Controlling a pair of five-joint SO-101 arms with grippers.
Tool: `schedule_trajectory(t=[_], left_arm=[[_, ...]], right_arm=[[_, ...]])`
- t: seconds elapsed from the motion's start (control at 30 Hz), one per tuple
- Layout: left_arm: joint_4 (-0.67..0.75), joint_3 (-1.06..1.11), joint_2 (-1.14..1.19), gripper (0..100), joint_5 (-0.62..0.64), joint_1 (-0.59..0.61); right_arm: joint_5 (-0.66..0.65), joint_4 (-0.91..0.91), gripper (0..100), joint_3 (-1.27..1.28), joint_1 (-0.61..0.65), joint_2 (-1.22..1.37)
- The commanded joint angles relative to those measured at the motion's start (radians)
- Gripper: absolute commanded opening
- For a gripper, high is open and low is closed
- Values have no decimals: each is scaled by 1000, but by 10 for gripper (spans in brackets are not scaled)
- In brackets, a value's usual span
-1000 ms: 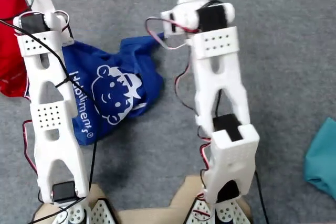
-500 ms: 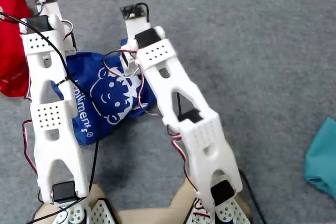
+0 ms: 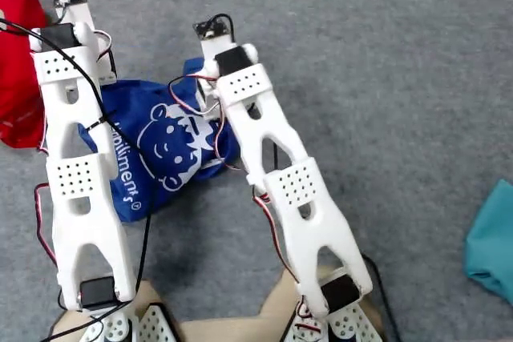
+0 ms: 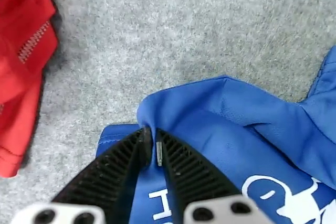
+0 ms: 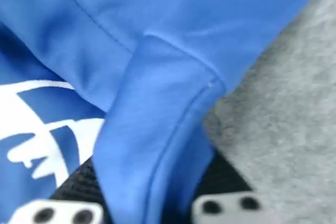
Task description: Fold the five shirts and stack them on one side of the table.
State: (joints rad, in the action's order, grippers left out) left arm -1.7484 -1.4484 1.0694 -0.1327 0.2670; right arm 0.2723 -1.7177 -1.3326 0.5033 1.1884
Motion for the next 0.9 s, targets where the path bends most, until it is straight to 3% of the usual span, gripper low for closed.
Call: schedule_trajectory(t=[0.0,0.13,0.27,0.33,0.5,0.87], left_arm=[[-11,2,-68,22,-6,2],[-11,29,-70,24,-12,2],[-14,172,-81,24,-138,-21],[-14,269,-107,22,-196,-37],[-14,535,-278,24,-206,-75],[-12,1146,-700,21,-442,-259]], right_arm=[[-17,-61,5,-122,-42,13],[-14,-69,5,-114,-88,8],[-20,-71,5,-33,-110,-87],[-55,-71,5,74,-105,-174],[-110,-71,5,466,-91,-433],[-164,-69,5,1075,-114,-851]])
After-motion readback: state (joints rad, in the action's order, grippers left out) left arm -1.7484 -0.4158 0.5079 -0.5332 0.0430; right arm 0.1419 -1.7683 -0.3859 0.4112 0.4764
